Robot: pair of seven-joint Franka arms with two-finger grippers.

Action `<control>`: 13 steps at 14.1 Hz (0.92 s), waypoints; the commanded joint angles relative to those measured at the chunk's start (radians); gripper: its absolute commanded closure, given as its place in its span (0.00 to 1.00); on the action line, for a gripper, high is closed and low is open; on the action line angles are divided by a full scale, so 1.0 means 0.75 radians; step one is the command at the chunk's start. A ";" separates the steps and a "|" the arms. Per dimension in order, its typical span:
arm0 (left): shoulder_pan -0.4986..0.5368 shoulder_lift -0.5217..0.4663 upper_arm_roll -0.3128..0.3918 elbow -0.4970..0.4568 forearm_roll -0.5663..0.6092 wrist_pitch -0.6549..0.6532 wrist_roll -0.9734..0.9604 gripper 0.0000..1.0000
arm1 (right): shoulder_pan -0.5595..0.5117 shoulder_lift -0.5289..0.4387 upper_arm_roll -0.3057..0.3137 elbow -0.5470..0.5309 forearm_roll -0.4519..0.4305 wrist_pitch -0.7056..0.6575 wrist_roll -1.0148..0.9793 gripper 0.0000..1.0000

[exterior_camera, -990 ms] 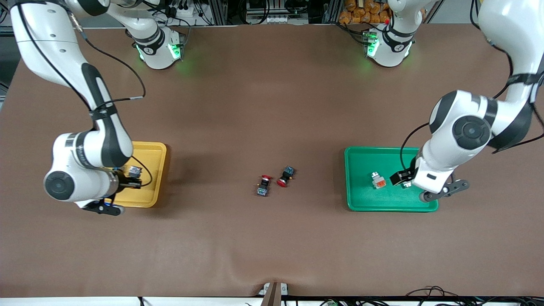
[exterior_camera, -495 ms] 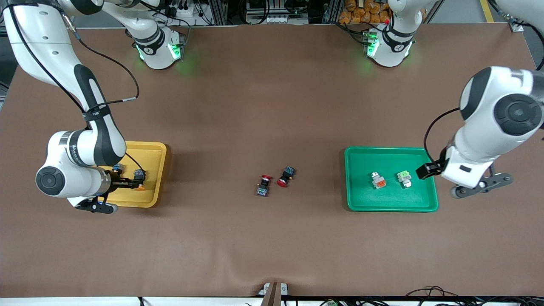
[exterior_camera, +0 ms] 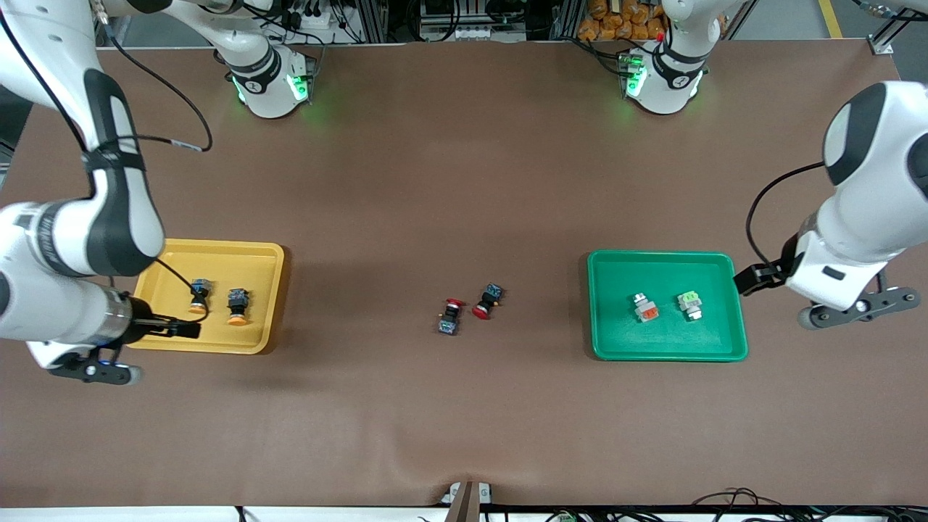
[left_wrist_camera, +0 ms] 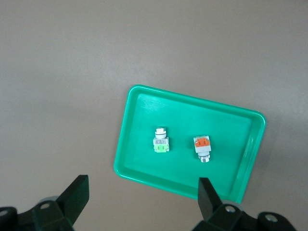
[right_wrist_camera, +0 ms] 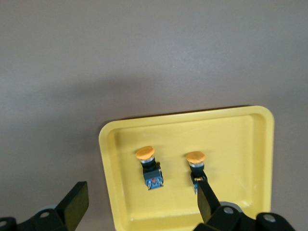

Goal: Place green and yellow buttons in trays

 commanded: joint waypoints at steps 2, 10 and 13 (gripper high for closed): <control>0.074 -0.092 -0.013 -0.003 -0.080 -0.039 0.146 0.00 | 0.010 0.004 0.022 0.220 -0.010 -0.234 -0.009 0.00; 0.109 -0.247 0.026 -0.027 -0.288 -0.078 0.309 0.00 | 0.043 -0.421 0.015 0.092 0.053 -0.429 0.157 0.00; -0.086 -0.345 0.291 -0.082 -0.421 -0.166 0.324 0.00 | 0.031 -0.599 0.007 -0.084 0.099 -0.397 0.153 0.00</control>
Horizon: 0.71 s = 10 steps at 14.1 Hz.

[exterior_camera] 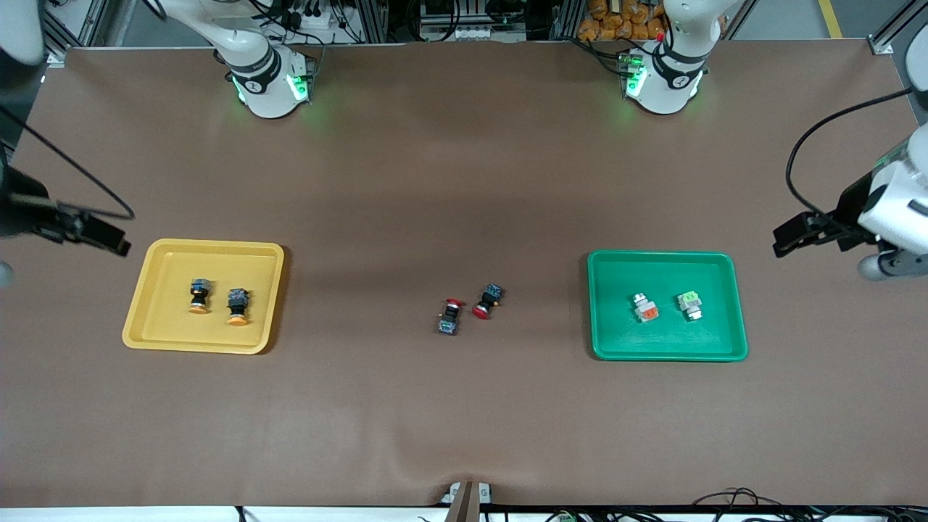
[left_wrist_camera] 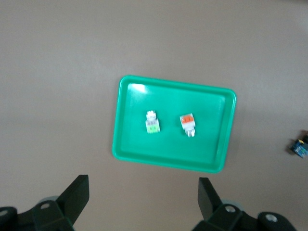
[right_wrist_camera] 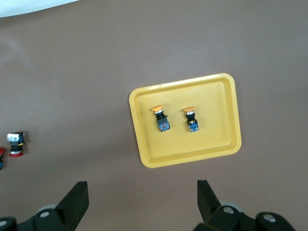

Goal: Place green and yellow buttons in trays

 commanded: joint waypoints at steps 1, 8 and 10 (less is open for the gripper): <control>-0.209 -0.152 0.283 -0.111 -0.117 -0.052 0.035 0.00 | -0.021 -0.203 -0.002 -0.254 0.039 0.063 -0.001 0.00; -0.588 -0.422 0.654 -0.432 -0.142 -0.050 0.037 0.00 | -0.023 -0.379 -0.031 -0.527 0.037 0.212 -0.119 0.00; -0.666 -0.467 0.714 -0.469 -0.142 -0.052 0.037 0.00 | -0.027 -0.369 -0.063 -0.500 0.037 0.212 -0.211 0.00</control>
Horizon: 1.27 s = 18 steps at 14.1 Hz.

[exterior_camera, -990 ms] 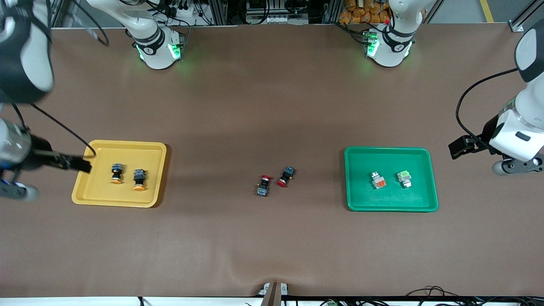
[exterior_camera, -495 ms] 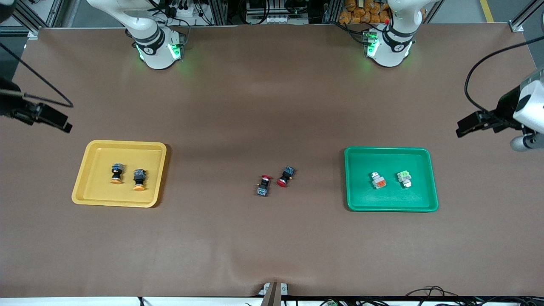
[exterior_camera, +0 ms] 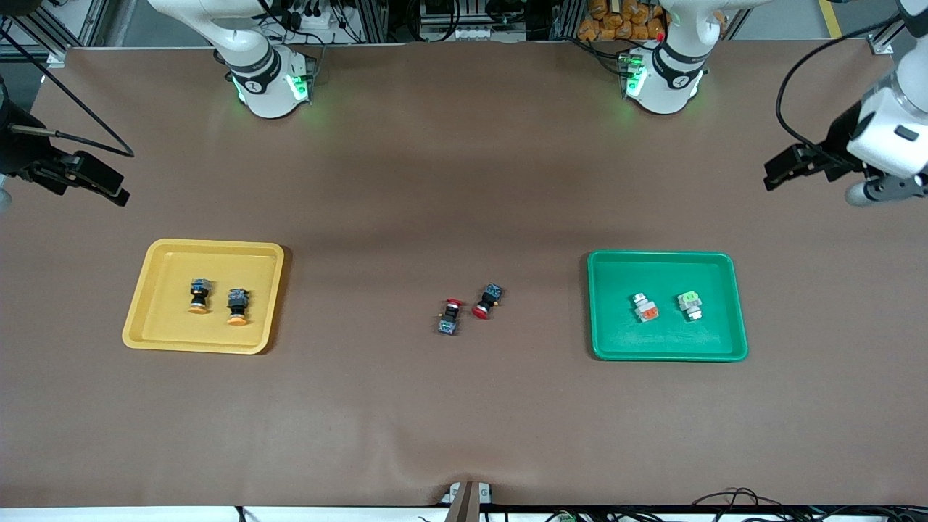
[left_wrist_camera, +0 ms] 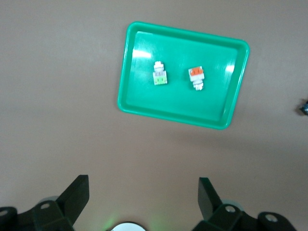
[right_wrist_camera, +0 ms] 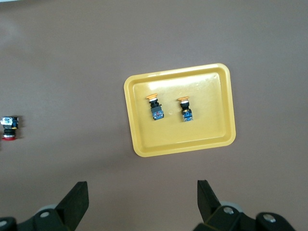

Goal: Place green and yellow buttons in trays

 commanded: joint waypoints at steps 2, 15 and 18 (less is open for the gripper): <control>-0.089 -0.102 0.071 -0.076 -0.022 -0.008 0.023 0.00 | -0.025 -0.047 -0.037 -0.046 0.022 0.026 -0.236 0.00; -0.109 -0.081 0.069 0.010 -0.003 -0.075 0.021 0.00 | -0.021 -0.047 -0.070 -0.038 0.024 -0.021 -0.277 0.00; -0.099 -0.075 0.069 0.010 -0.003 -0.075 0.023 0.00 | -0.017 -0.047 -0.068 -0.038 0.026 -0.027 -0.316 0.00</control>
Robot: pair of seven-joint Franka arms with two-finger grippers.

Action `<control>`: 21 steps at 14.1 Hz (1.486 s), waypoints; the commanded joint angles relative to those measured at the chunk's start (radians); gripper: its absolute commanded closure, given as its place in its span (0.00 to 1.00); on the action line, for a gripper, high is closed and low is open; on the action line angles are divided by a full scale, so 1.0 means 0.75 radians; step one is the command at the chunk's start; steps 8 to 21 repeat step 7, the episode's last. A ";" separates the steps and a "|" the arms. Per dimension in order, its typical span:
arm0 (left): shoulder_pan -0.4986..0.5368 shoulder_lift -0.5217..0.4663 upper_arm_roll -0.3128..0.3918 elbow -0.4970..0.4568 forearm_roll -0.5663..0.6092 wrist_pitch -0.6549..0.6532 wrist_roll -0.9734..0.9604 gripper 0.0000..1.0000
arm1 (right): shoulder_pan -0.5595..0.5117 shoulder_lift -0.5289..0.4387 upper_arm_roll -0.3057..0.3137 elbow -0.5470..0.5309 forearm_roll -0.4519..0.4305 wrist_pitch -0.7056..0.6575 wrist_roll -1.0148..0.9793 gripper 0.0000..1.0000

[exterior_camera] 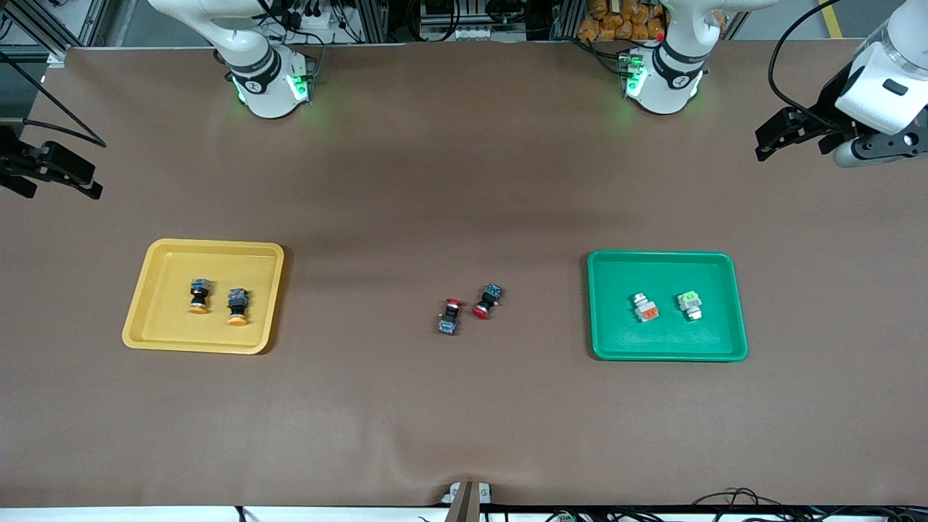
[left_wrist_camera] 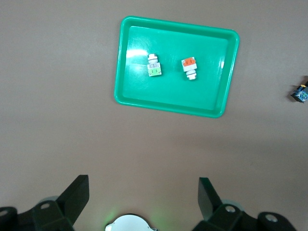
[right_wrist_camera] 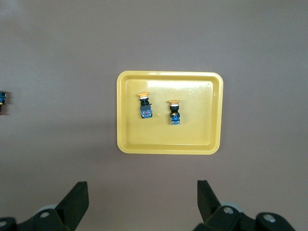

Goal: Place green and yellow buttons in trays

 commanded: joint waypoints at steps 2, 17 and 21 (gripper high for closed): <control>0.008 0.005 0.004 0.021 -0.003 -0.029 0.023 0.00 | -0.009 -0.041 0.008 -0.038 0.023 -0.018 -0.033 0.00; 0.022 0.007 -0.005 0.032 -0.003 -0.029 0.023 0.00 | -0.011 -0.041 0.008 -0.038 0.023 -0.018 -0.035 0.00; 0.022 0.007 -0.005 0.032 -0.003 -0.029 0.023 0.00 | -0.011 -0.041 0.008 -0.038 0.023 -0.018 -0.035 0.00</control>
